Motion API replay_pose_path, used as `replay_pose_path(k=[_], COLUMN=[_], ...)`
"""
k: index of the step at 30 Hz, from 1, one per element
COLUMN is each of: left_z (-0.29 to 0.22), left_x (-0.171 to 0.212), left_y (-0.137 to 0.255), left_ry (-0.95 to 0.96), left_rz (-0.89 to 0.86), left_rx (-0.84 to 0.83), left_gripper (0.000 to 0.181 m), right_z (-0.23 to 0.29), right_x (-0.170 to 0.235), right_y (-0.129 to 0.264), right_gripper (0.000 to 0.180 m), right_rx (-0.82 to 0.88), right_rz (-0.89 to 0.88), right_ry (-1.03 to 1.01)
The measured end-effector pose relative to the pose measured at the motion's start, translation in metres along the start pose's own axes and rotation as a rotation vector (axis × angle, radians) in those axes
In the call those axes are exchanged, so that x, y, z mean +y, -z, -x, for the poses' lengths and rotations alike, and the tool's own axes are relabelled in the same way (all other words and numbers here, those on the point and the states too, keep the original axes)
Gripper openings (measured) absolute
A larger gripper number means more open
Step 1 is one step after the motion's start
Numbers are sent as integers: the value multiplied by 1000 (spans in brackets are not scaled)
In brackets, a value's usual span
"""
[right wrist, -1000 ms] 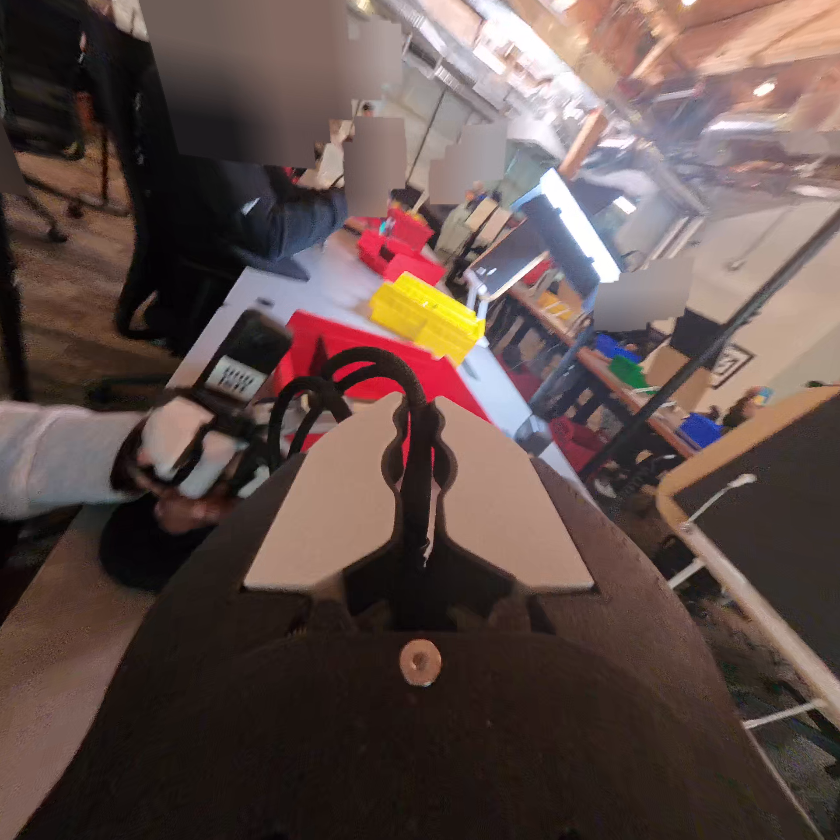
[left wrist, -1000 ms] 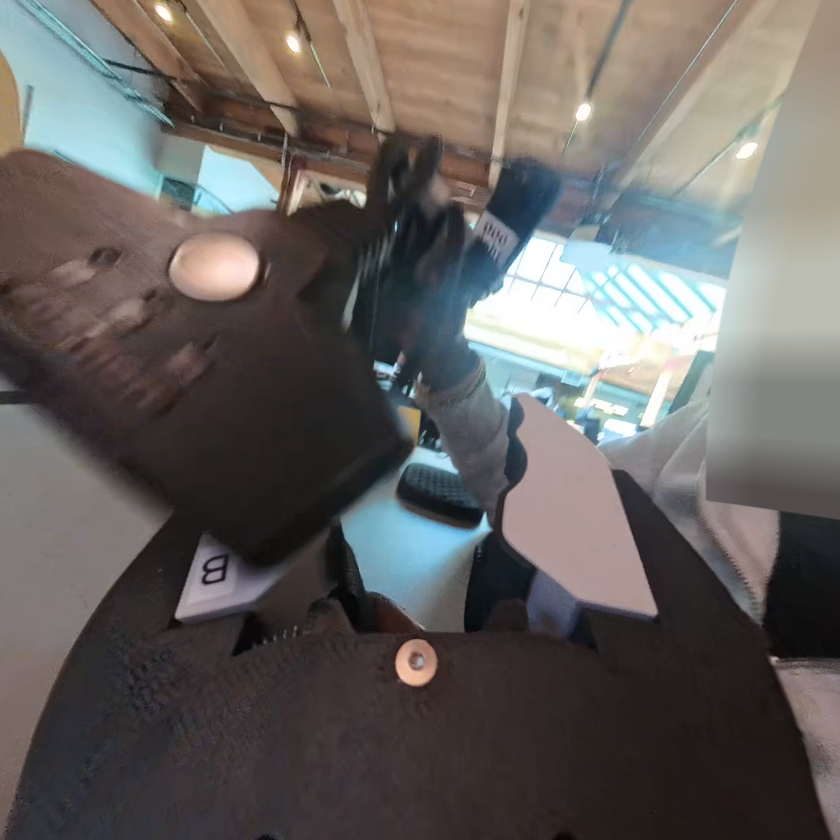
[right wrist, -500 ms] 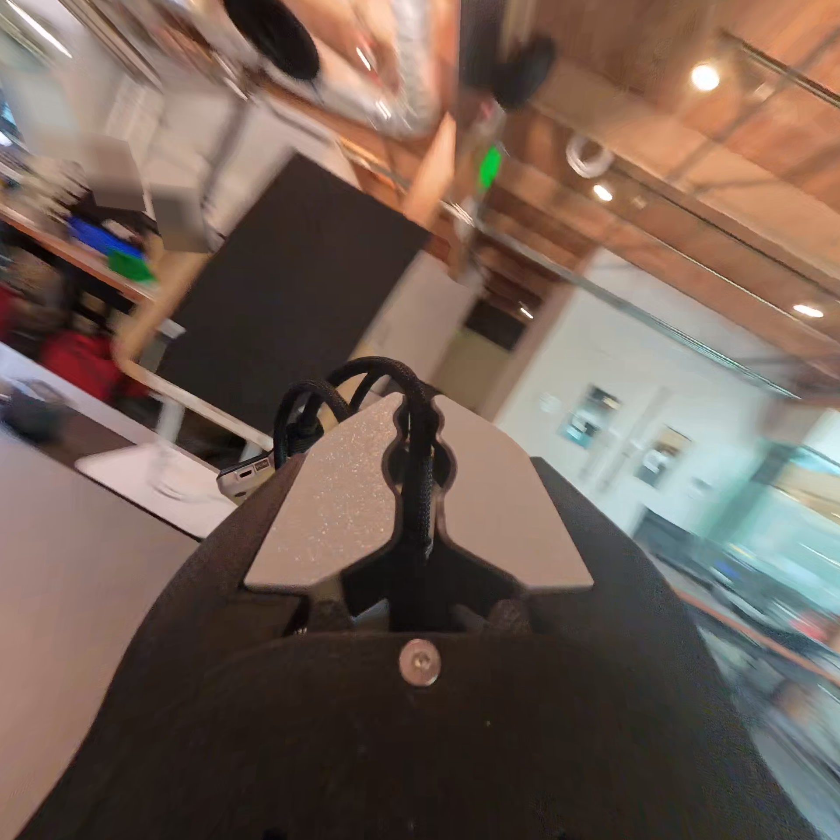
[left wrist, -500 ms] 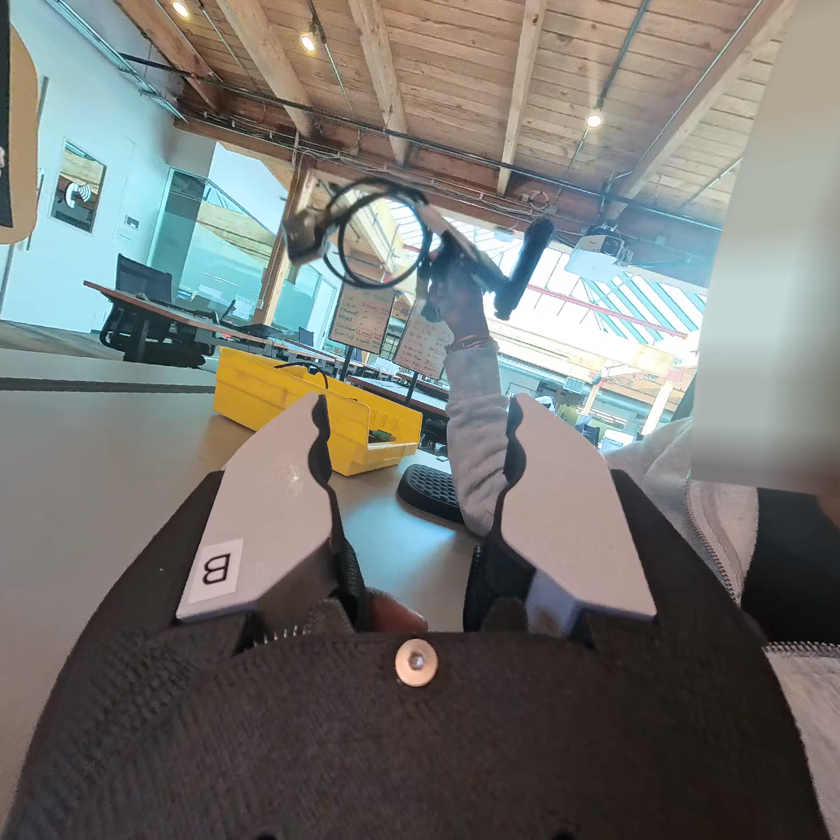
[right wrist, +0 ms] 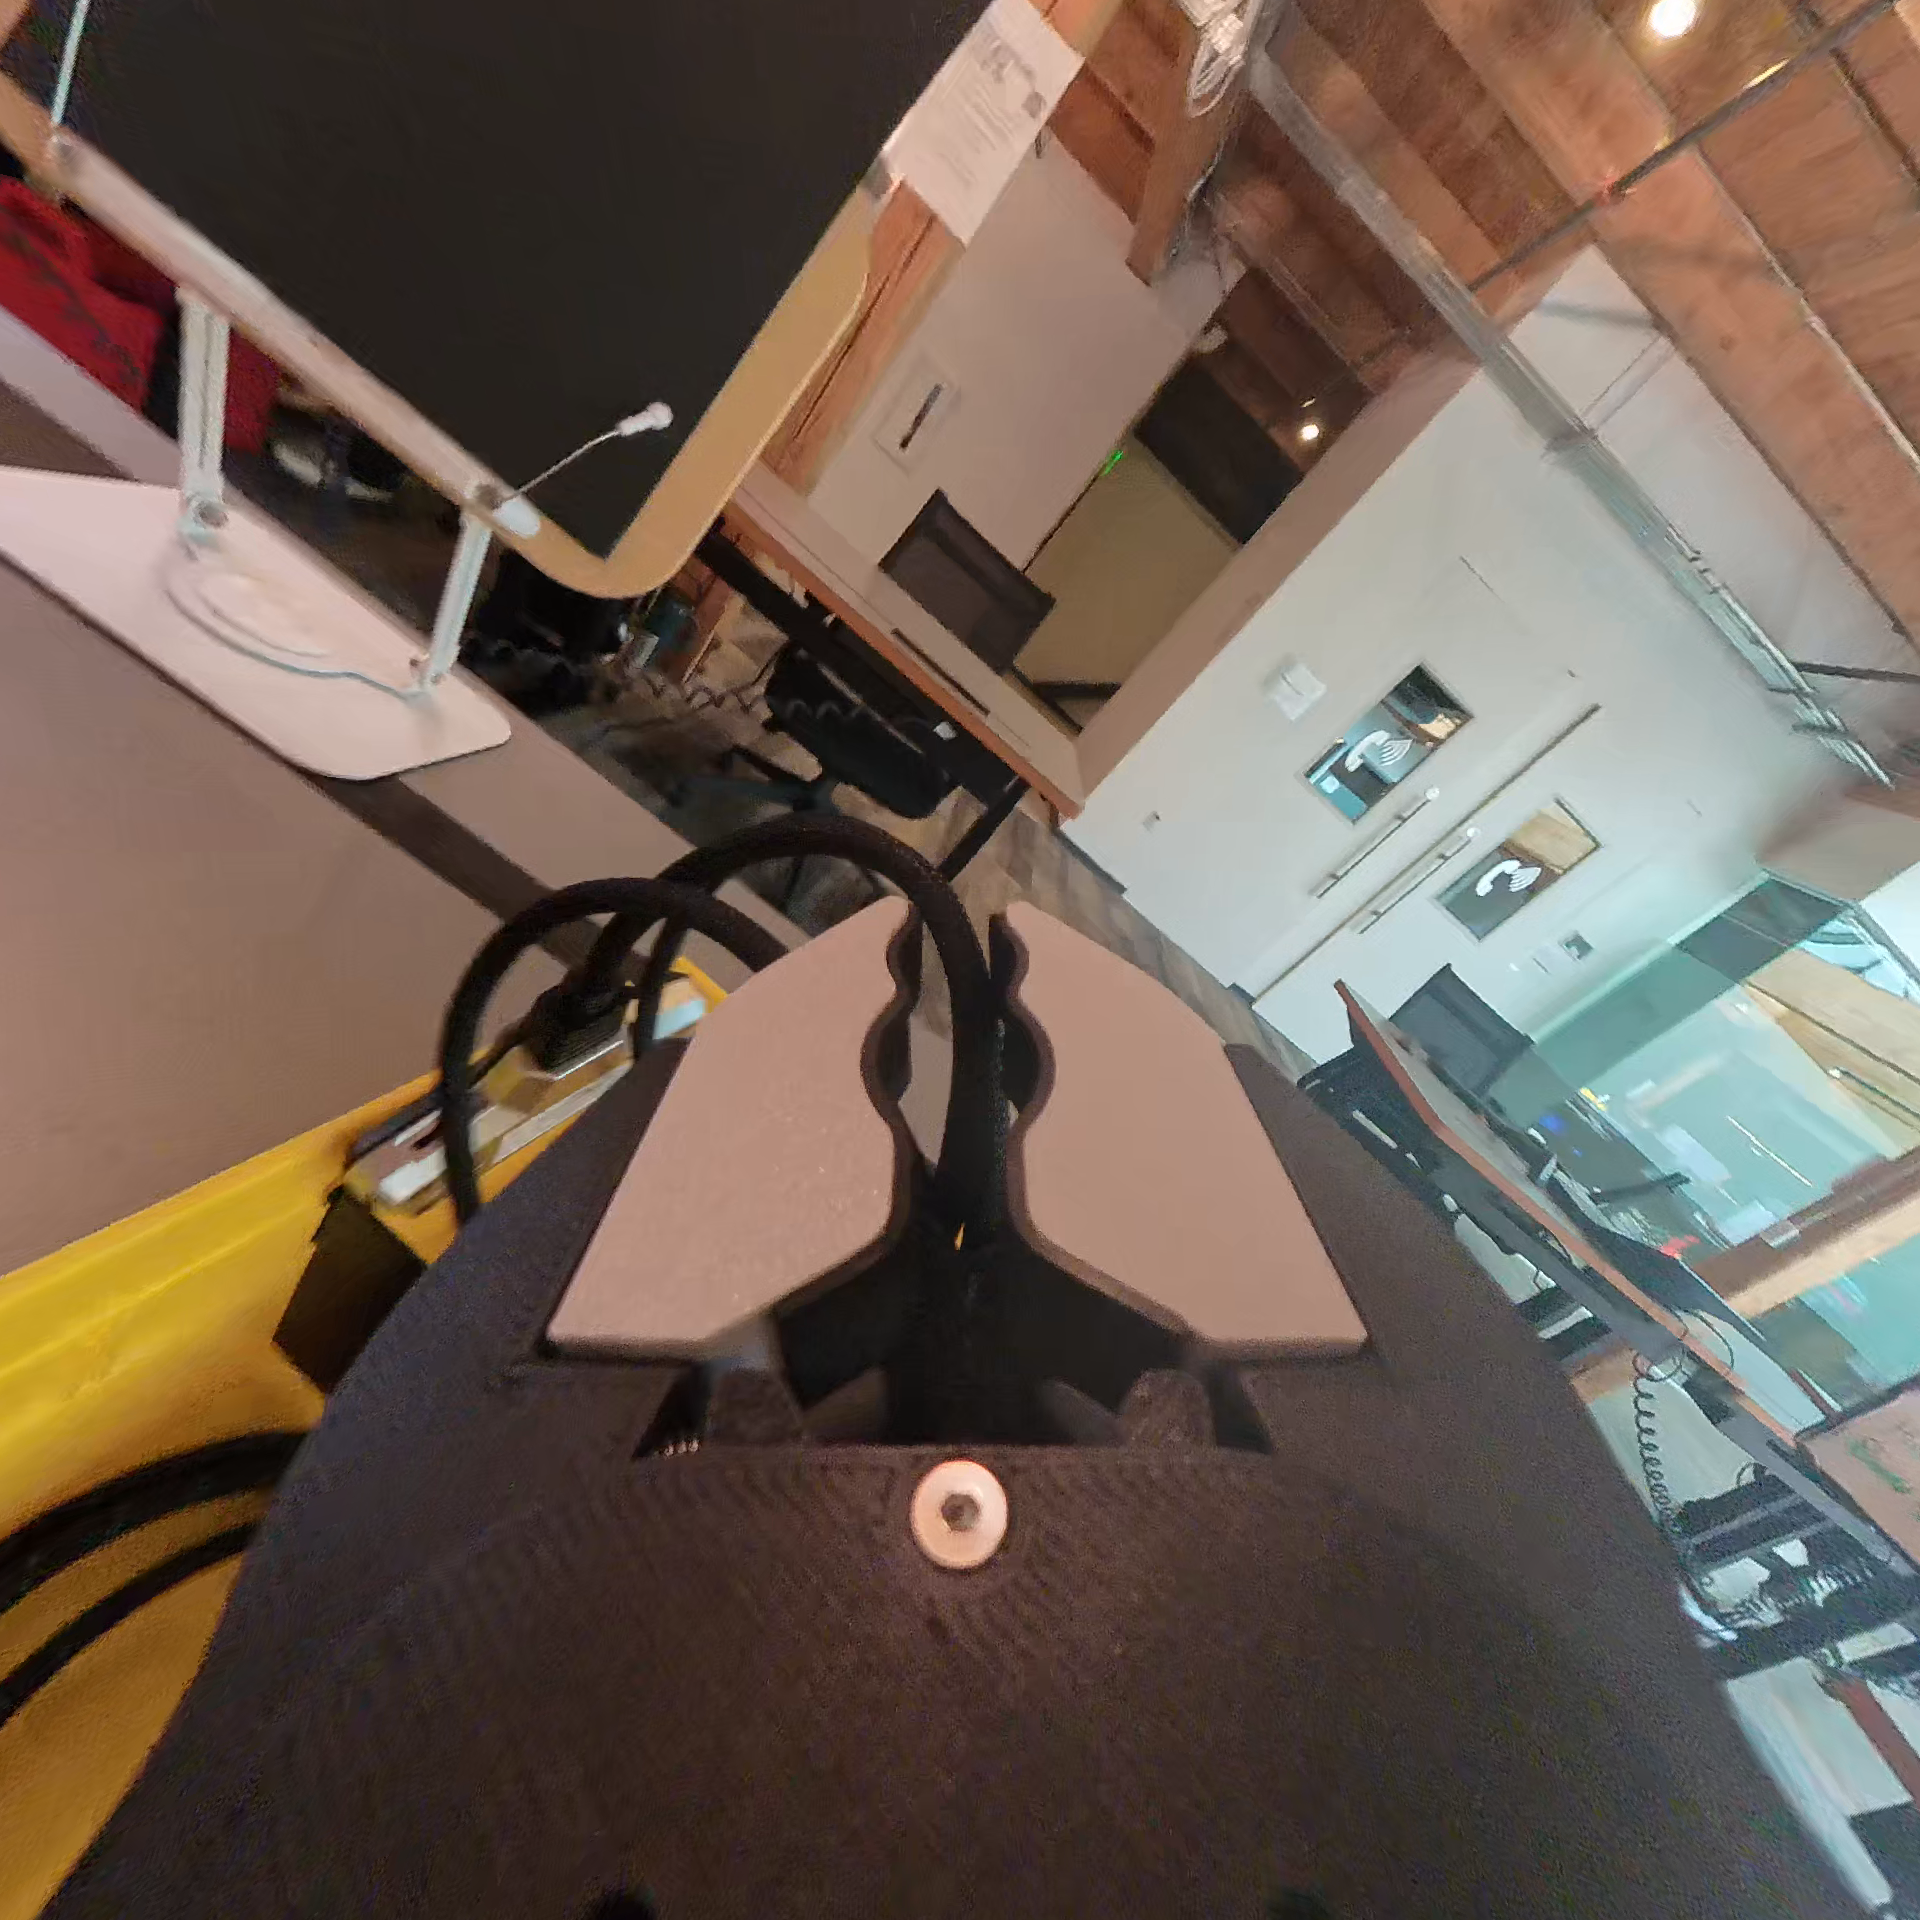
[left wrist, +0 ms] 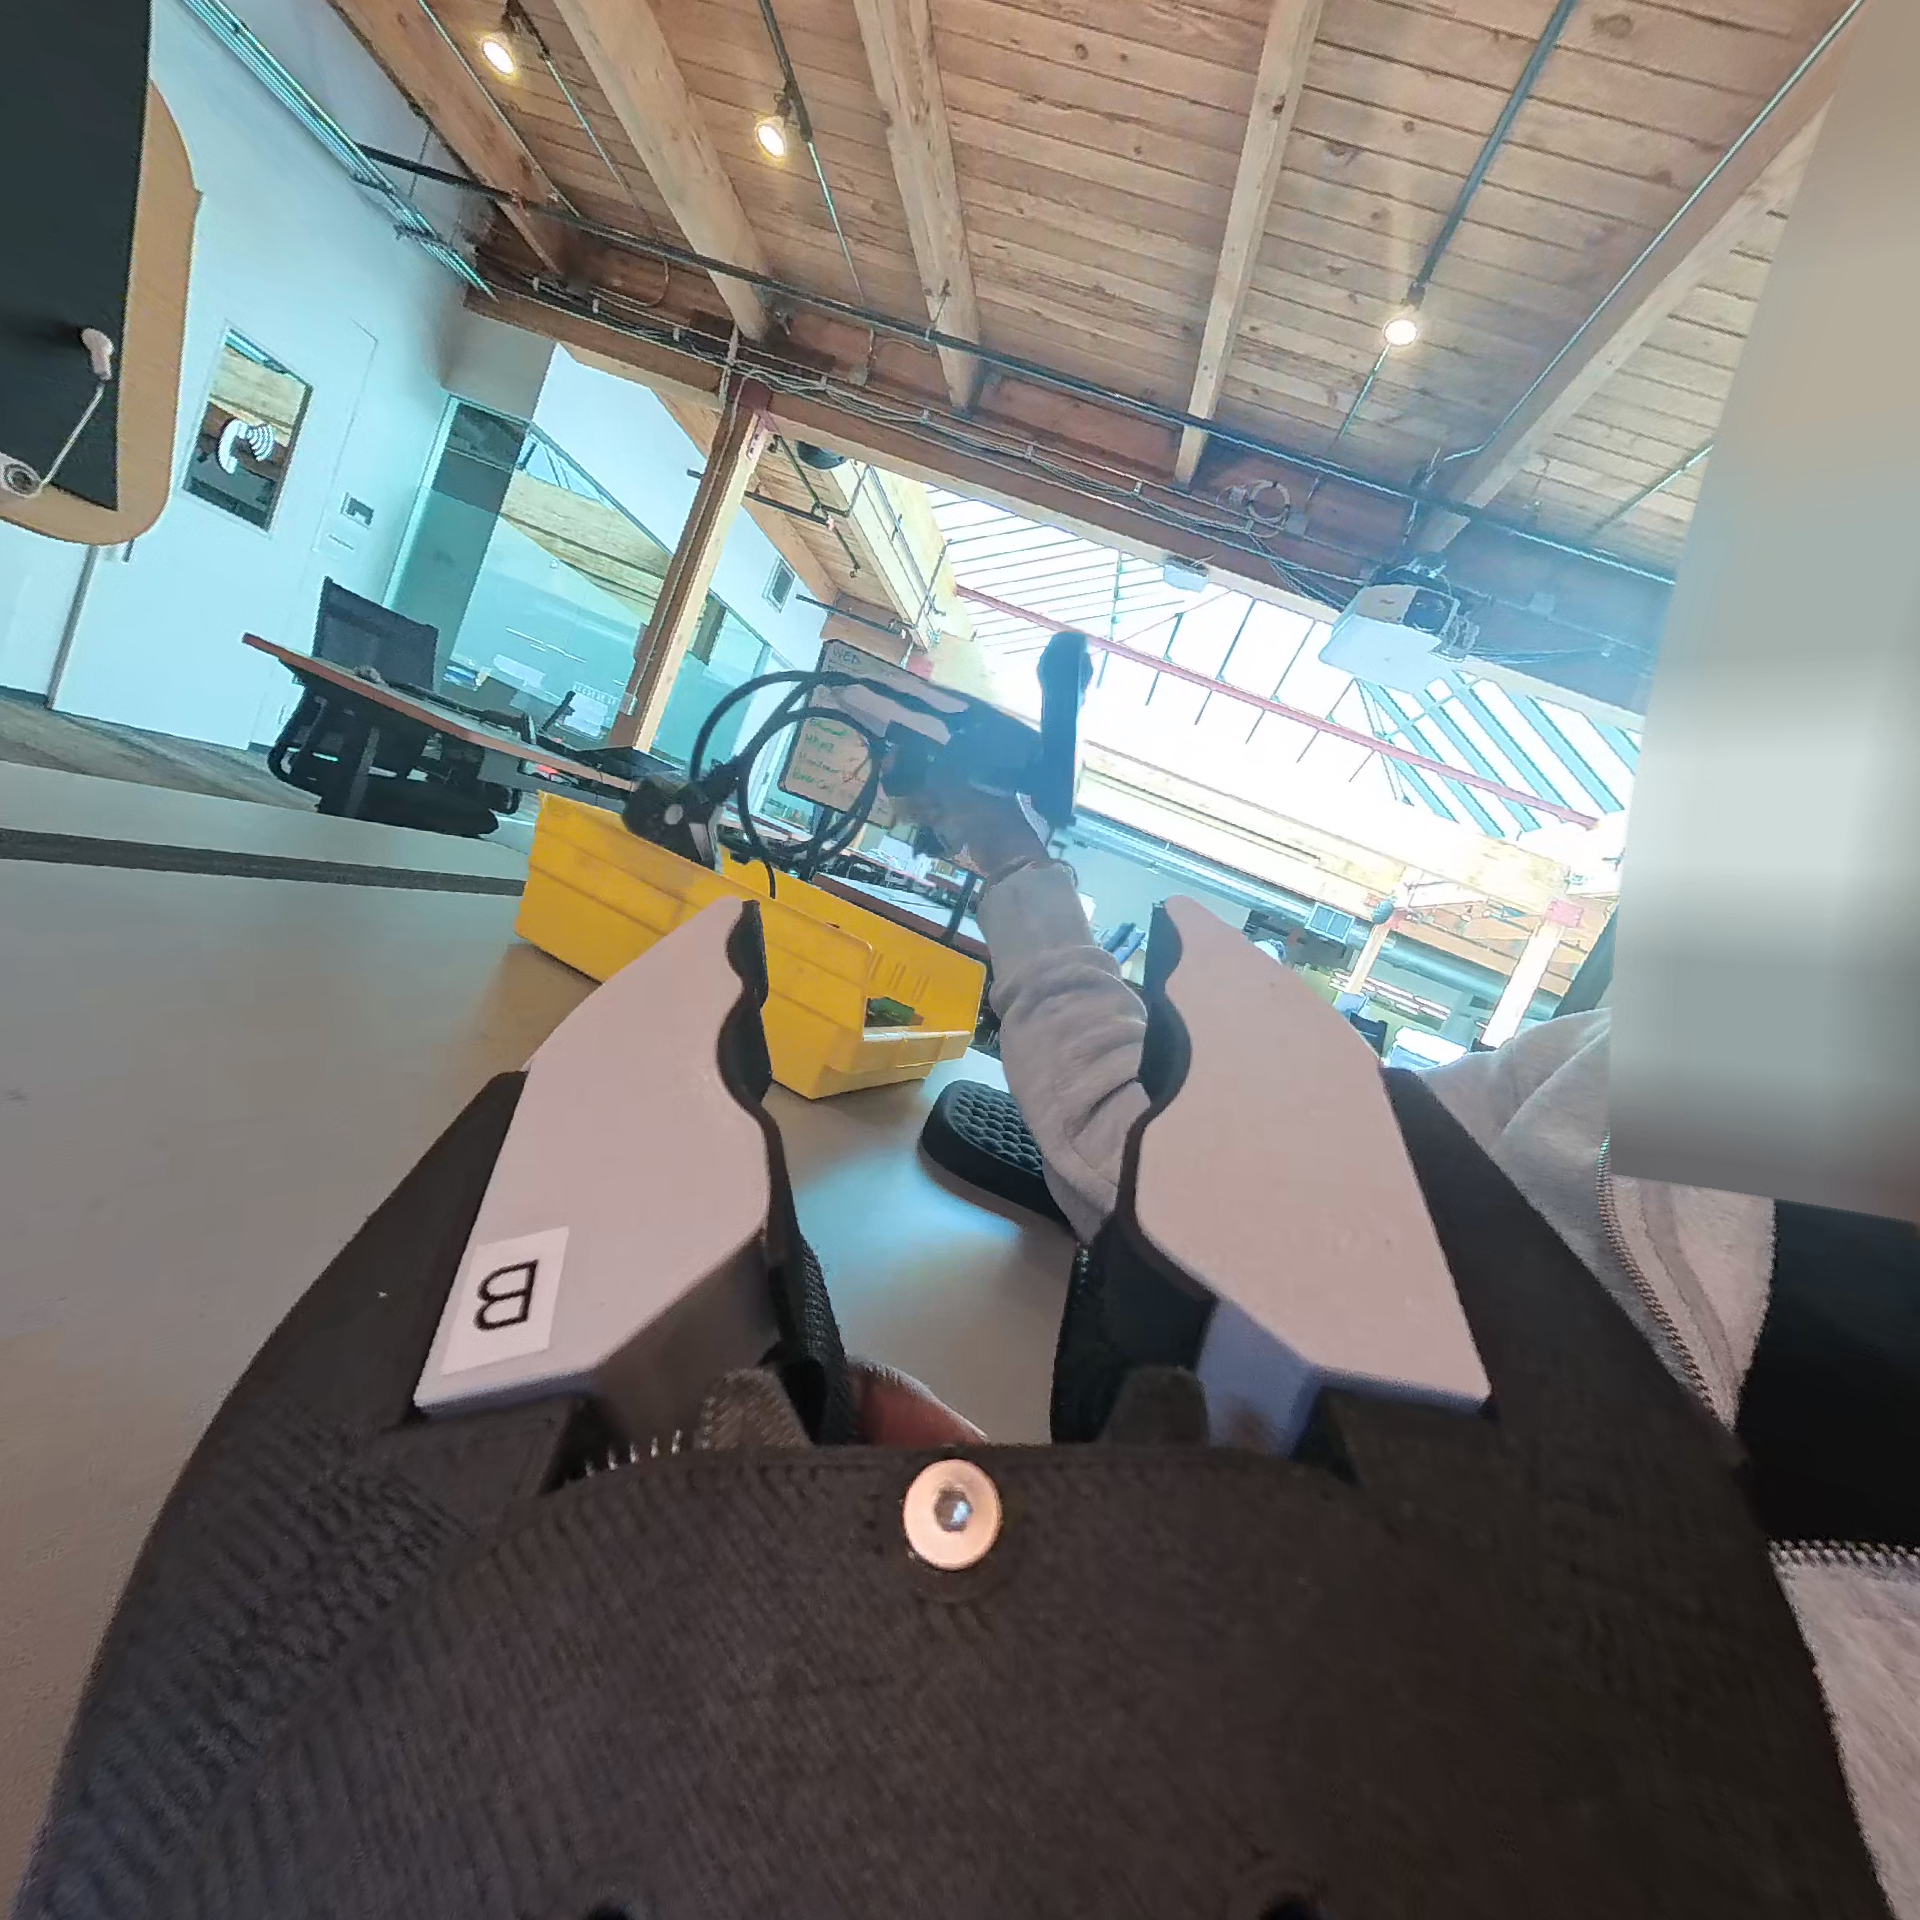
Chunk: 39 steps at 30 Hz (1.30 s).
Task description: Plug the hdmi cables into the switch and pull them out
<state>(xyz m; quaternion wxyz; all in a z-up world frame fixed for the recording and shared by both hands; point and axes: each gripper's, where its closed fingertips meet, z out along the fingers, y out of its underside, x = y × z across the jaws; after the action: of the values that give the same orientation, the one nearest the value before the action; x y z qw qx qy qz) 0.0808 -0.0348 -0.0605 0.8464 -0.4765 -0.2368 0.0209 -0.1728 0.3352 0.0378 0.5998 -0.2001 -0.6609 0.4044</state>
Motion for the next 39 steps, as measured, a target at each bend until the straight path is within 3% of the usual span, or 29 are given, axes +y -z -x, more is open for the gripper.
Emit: replay_pose_path(k=[1,6,10,14,17,21,26,27,28,32,39], left_z=[0,0,0,0,1,3,-5,-6,-7,-7,-11], left_x=[0,0,-1,-1,-1,-3,0,1,1,-3,-5], left_y=[0,0,1,1,1,1,-3,-3,-4,-4,-5], left_ry=[-2,-4,-4,-8,-16,-41,-148,-164,-177,-241,-272], left_rz=[-1,-4,-4,-5,-9,-23,-8,-5,-8,-51,-83], left_rx=[-1,-5,-6,-8,-17,-42,-37,-36,-35,-49,-31], left_gripper=[69,69,68,68,69,77,98,102,105,108,108], right_z=[-2,1,8,-35,-59,-53,24,34,42,52,69], right_x=[3,51,90,66,66,109,182,192,198,201,186], right_y=[-5,-36,-47,-19,22,81,133,140,142,121,120], right_gripper=[14,29,71,76,76,82,91,87,71,8,11], right_rx=[29,129,132,301,355,319,-55,-104,-143,-222,-356], right_rz=[-16,86,273,217,305,656,1195,1273,1320,1248,1288], right_ry=[-14,-19,-147,-368,-537,-552,-693,-730,-767,-814,-673])
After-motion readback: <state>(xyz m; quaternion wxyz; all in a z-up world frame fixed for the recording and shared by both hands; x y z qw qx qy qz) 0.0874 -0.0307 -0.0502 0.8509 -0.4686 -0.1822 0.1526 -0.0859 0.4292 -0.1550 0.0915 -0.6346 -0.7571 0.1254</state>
